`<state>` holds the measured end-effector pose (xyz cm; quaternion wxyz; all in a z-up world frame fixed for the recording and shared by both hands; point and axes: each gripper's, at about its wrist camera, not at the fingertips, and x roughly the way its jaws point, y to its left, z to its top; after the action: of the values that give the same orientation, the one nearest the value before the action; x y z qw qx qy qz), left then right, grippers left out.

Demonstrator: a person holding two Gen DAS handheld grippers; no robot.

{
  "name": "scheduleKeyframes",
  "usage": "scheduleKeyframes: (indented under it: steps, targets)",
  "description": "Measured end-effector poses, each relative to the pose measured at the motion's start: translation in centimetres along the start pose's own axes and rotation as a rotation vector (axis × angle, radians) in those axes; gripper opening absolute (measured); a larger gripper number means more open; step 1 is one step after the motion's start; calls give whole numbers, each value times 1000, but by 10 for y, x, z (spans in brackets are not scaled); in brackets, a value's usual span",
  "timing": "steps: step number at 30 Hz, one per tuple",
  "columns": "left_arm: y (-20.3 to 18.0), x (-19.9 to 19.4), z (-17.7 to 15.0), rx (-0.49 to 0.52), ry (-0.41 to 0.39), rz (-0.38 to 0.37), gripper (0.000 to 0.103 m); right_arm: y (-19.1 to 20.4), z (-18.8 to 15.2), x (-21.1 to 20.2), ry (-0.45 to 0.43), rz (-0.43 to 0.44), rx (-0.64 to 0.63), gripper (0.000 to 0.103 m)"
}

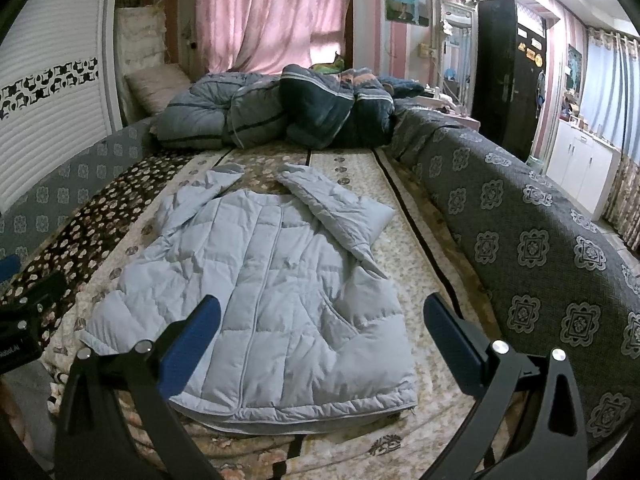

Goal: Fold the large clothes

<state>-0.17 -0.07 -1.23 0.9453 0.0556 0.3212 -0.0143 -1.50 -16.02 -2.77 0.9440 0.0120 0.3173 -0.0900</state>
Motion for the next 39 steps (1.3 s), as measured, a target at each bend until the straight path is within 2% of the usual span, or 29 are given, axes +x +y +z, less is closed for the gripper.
scheduleKeyframes:
  steps: [16, 39]
  targets:
    - [2, 3, 0, 1, 14, -3, 100, 0, -2, 4, 11, -5, -4, 101]
    - [20, 58, -7, -41, 99, -5, 100, 7, -5, 56, 98, -25, -46, 101]
